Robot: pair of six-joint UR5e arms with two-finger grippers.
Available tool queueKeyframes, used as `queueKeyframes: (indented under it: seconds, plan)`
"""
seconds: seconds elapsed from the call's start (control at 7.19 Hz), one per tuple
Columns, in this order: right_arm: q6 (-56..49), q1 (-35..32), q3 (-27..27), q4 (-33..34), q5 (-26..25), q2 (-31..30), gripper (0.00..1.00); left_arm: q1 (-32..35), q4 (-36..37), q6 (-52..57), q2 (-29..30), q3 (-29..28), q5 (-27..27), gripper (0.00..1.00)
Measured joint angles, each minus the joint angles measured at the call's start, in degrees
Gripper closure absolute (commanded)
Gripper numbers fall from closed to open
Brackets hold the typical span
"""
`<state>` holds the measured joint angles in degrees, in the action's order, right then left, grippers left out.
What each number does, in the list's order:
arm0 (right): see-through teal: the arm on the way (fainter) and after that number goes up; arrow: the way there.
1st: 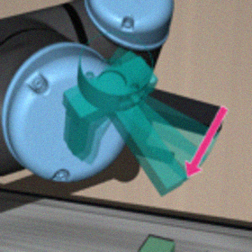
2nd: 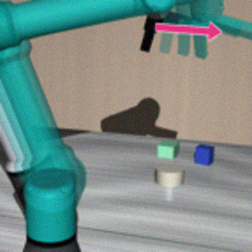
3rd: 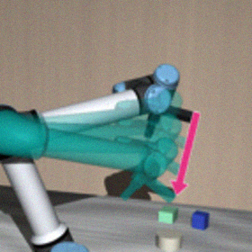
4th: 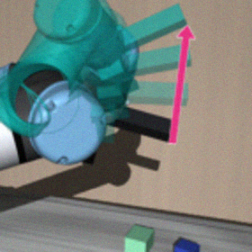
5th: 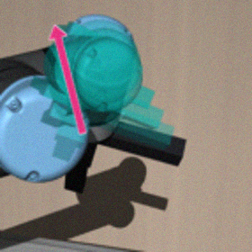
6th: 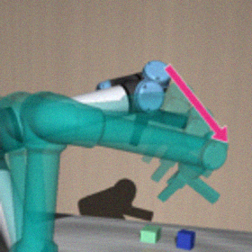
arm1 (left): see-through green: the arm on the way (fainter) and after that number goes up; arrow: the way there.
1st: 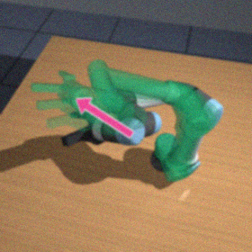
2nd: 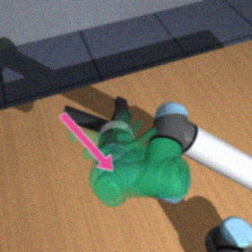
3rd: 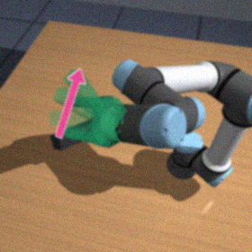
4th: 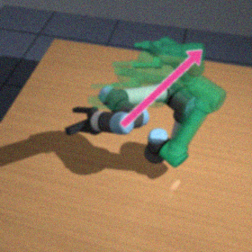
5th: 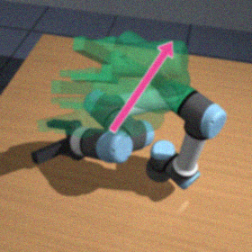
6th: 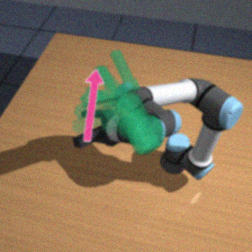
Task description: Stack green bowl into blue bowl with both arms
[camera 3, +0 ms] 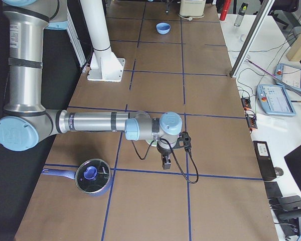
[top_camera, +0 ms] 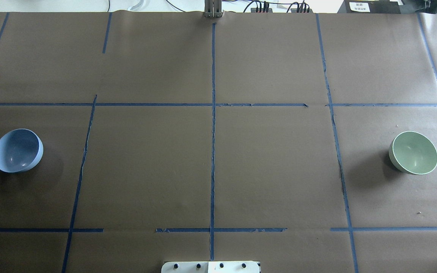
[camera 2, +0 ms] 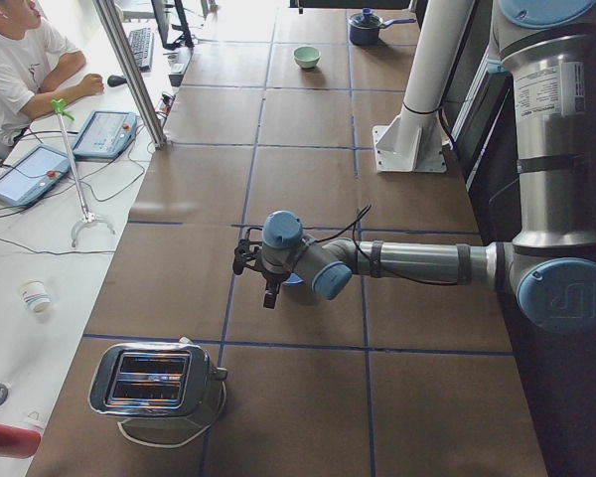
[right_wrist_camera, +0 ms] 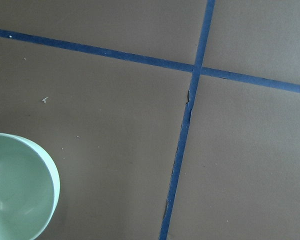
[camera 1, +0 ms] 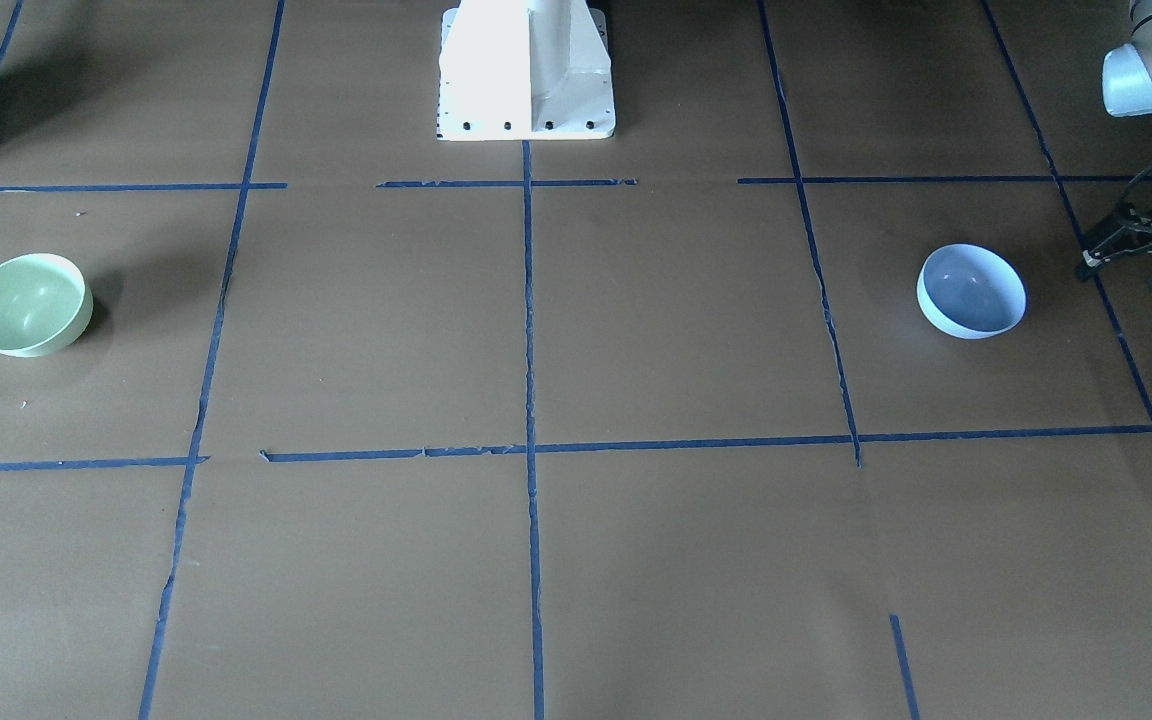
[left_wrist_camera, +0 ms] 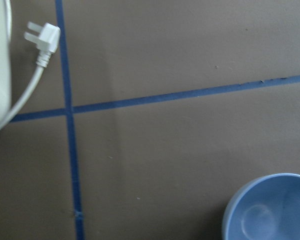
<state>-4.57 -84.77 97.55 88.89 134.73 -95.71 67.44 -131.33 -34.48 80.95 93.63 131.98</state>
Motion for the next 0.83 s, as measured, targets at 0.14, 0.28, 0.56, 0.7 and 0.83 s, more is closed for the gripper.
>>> queueKeyframes:
  seconds: [0.14,0.28,0.56,0.7,0.83]
  plan:
    - [0.0,0.02,-0.07,0.03,0.0,0.0,0.0,-3.68,-5.49,-5.48,-0.13,-2.25,-1.03,0.0]
    - [0.0,0.03,-0.16,0.05,0.0,0.0,0.0,-7.4,-7.95,-9.46,-0.14,-3.17,-3.23,0.15]
    - [0.0,0.04,-0.26,0.06,0.0,-0.08,0.0,-11.89,-9.56,-13.59,-0.07,-3.54,-6.45,0.92]
    - [0.0,0.04,-0.3,0.06,0.0,-0.16,0.0,-12.45,-9.88,-14.3,-0.1,-3.45,-6.85,0.95]
    - [0.0,0.04,-0.31,0.06,0.0,-0.24,0.0,-12.63,-9.99,-14.64,-0.05,-3.24,-6.98,1.0]
